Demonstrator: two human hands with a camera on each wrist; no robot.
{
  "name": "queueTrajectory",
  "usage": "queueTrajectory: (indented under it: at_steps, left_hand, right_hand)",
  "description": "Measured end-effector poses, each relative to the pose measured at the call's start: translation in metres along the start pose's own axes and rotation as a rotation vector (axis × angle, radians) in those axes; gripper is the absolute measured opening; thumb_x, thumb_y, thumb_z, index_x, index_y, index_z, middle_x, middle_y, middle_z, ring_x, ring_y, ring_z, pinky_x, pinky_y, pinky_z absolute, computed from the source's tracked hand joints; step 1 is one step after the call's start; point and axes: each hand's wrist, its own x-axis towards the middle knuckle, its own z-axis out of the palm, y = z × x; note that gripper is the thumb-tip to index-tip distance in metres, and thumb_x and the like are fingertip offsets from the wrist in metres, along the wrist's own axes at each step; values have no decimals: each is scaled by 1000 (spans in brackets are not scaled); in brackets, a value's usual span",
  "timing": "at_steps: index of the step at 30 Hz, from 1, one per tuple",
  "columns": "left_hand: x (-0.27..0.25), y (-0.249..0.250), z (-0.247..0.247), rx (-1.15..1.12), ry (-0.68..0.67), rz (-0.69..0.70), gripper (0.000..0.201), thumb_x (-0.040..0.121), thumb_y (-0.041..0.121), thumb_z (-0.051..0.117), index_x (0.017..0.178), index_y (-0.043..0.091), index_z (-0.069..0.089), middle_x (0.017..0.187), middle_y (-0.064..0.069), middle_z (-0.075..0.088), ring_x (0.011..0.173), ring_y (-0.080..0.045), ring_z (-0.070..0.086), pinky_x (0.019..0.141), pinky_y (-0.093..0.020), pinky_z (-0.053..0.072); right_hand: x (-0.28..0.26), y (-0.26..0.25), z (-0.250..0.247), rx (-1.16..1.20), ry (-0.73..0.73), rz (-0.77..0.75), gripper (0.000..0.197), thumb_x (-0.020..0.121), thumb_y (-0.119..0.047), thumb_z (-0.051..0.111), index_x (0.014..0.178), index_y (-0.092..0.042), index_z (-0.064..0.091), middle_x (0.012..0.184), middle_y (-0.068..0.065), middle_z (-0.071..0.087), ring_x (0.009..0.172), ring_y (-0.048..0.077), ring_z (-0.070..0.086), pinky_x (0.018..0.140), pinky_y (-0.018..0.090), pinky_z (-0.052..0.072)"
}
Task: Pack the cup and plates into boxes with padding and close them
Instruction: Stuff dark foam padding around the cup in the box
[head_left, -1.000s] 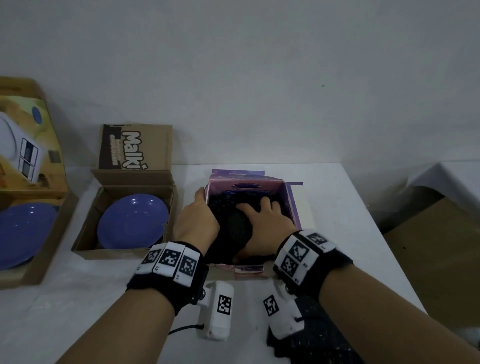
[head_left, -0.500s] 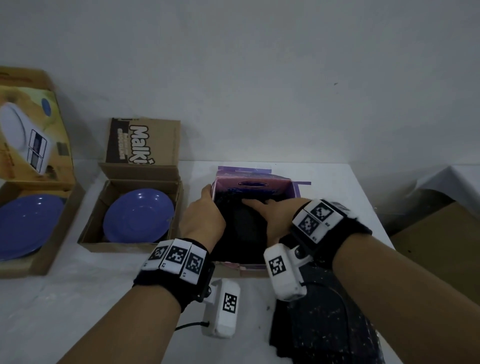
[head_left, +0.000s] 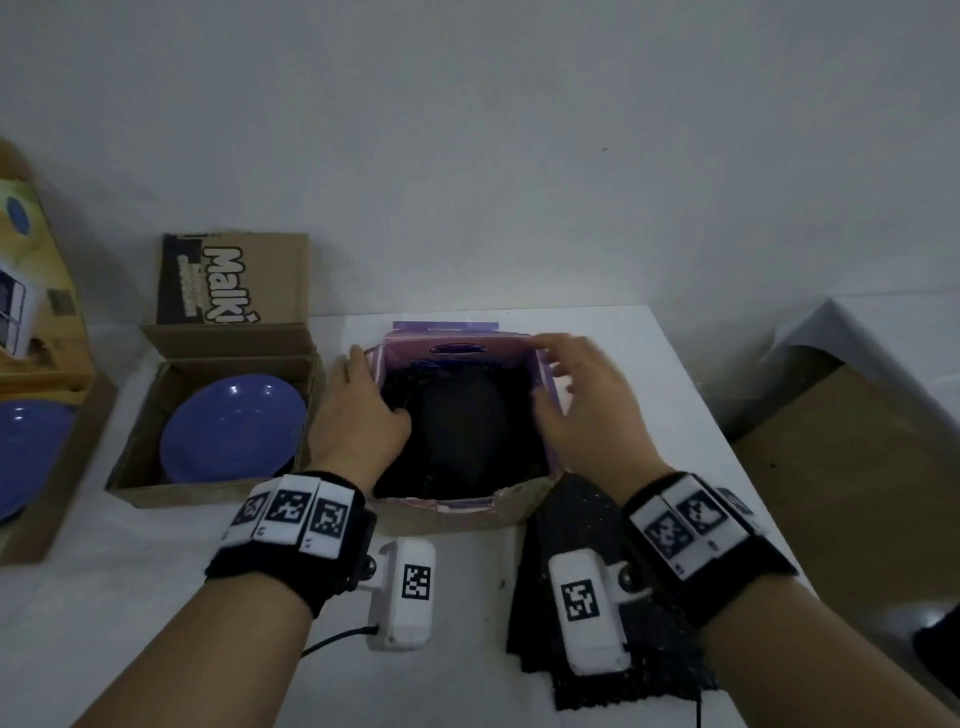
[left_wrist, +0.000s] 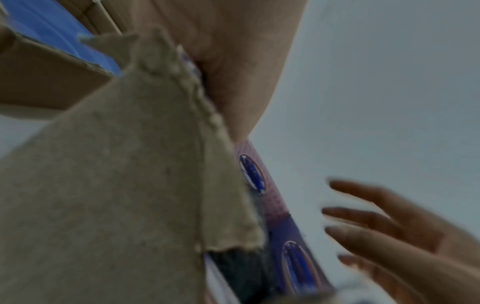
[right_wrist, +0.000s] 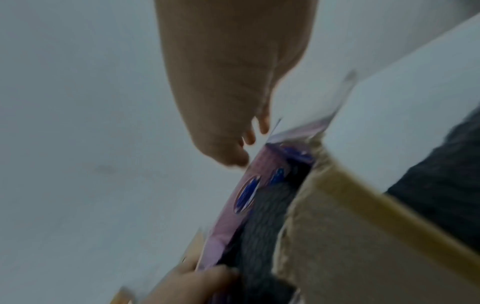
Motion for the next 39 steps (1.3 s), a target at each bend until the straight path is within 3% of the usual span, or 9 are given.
queueTrajectory:
  at_steps: [2, 6, 10, 19, 24, 30, 33, 35, 39]
  left_hand:
    - [-3, 3, 3, 56, 29, 54, 84, 85, 23, 58, 151, 9, 8, 158, -16, 10, 143, -33, 16, 116, -44, 21]
    - [-12, 13, 11, -35, 55, 81, 85, 86, 20, 58, 151, 7, 5, 151, -18, 28, 135, -34, 33, 109, -44, 34]
    - [-12, 12, 10, -20, 101, 102, 81, 86, 19, 58, 150, 8, 10, 146, -18, 35, 127, -37, 42, 102, -44, 38]
    - [-13, 12, 17, 8, 100, 99, 71, 85, 21, 58, 145, 9, 22, 139, -18, 42, 116, -40, 50, 91, -47, 44]
    - [-13, 9, 17, -4, 110, 109, 65, 84, 21, 58, 140, 8, 28, 135, -18, 46, 113, -40, 51, 90, -48, 46]
    - [-13, 6, 17, -55, 94, 117, 63, 82, 23, 59, 138, 11, 30, 131, -16, 48, 110, -38, 53, 88, -49, 48]
    - [-15, 6, 17, -93, 87, 117, 60, 85, 29, 56, 137, 13, 32, 130, -15, 49, 111, -37, 53, 89, -48, 48]
    - [-18, 10, 15, -183, 82, 102, 51, 92, 38, 47, 137, 17, 35, 133, -12, 50, 115, -35, 52, 93, -45, 44]
    - [-25, 17, 8, -509, 70, 28, 45, 102, 42, 25, 137, 20, 45, 138, -4, 49, 129, -25, 43, 100, -28, 28]
  right_hand:
    - [-16, 21, -10, 36, 213, 249, 23, 86, -6, 49, 106, -17, 53, 88, 2, 59, 78, 18, 56, 68, 29, 42]
    - [-62, 55, 6, -95, -181, 587, 18, 91, -28, 55, 98, -13, 49, 86, 3, 56, 89, 29, 59, 69, 28, 37]
    - [-99, 53, 35, -219, -475, 580, 57, 76, -60, 63, 108, -18, 45, 107, 1, 51, 95, 22, 56, 72, 30, 44]
    - [-116, 40, 61, -392, -400, 611, 86, 68, -68, 63, 130, -17, 32, 127, 4, 40, 115, 26, 46, 84, 39, 48]
    - [-114, 43, 58, -311, -384, 611, 58, 82, -46, 55, 127, -15, 38, 128, 6, 43, 114, 28, 47, 85, 38, 47]
    - [-110, 57, 38, -38, -404, 688, 12, 87, -32, 54, 93, -21, 51, 102, 2, 60, 90, 21, 58, 78, 32, 49]
    - [-103, 54, 20, 44, -232, 765, 8, 87, -26, 53, 81, -21, 50, 90, 4, 59, 85, 24, 56, 74, 29, 43]
    - [-92, 47, 1, 49, 43, 758, 10, 89, -23, 50, 89, -13, 51, 89, 4, 54, 83, 25, 52, 71, 27, 34]
    - [-55, 5, -37, -16, 441, 306, 12, 93, -18, 49, 97, -7, 50, 89, 2, 52, 77, 16, 47, 59, 23, 27]
